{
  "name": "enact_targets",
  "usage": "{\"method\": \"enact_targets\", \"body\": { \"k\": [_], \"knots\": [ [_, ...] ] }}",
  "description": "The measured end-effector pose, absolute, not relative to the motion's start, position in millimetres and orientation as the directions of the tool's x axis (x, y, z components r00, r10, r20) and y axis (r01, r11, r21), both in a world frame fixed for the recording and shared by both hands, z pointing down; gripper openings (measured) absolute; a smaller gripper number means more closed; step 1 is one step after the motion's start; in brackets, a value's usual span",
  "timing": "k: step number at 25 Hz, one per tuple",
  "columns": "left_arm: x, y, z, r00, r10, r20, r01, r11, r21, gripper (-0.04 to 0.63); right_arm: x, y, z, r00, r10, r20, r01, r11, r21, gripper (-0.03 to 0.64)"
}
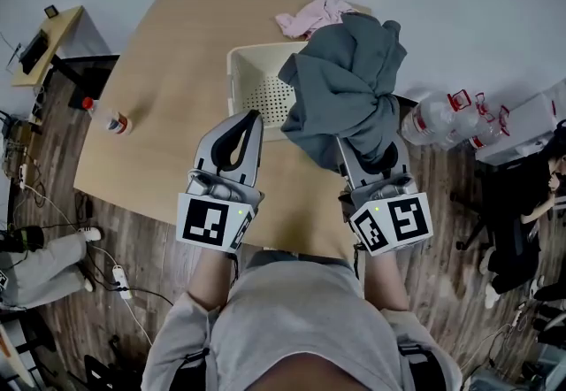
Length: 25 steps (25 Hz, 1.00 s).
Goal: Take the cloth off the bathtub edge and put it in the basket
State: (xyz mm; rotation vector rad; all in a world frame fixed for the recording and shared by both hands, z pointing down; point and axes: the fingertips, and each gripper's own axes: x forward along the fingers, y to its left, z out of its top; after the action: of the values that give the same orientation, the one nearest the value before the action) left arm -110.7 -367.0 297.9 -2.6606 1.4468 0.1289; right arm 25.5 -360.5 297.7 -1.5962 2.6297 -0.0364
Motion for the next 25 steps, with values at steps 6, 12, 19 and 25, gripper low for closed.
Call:
{"method": "enact_targets", "body": {
  "k": [6,12,19,25],
  "knots": [
    [-119,-378,304,0.492,-0.864,-0.113,-0.871,-0.49,-0.044,-0.003,21,-391,290,-0.522,-0.852,-0.033,-0.852,0.523,-0.017,0.221],
    [-126,-387,307,0.442,-0.891,-0.103,-0.897,-0.441,-0.039,-0.003,16,-427,278,-0.582,-0.813,-0.015,-0.813,0.582,0.025,0.221],
    [-131,-402,315,0.397,-0.914,-0.079,-0.918,-0.396,-0.029,-0.003,4,-469,273,-0.655,-0.756,0.02,-0.752,0.654,0.089,0.221],
    [-130,-413,325,0.378,-0.924,-0.058,-0.926,-0.377,-0.016,-0.003,-10,-503,297,-0.699,-0.709,0.093,-0.696,0.705,0.137,0.221]
  ]
}}
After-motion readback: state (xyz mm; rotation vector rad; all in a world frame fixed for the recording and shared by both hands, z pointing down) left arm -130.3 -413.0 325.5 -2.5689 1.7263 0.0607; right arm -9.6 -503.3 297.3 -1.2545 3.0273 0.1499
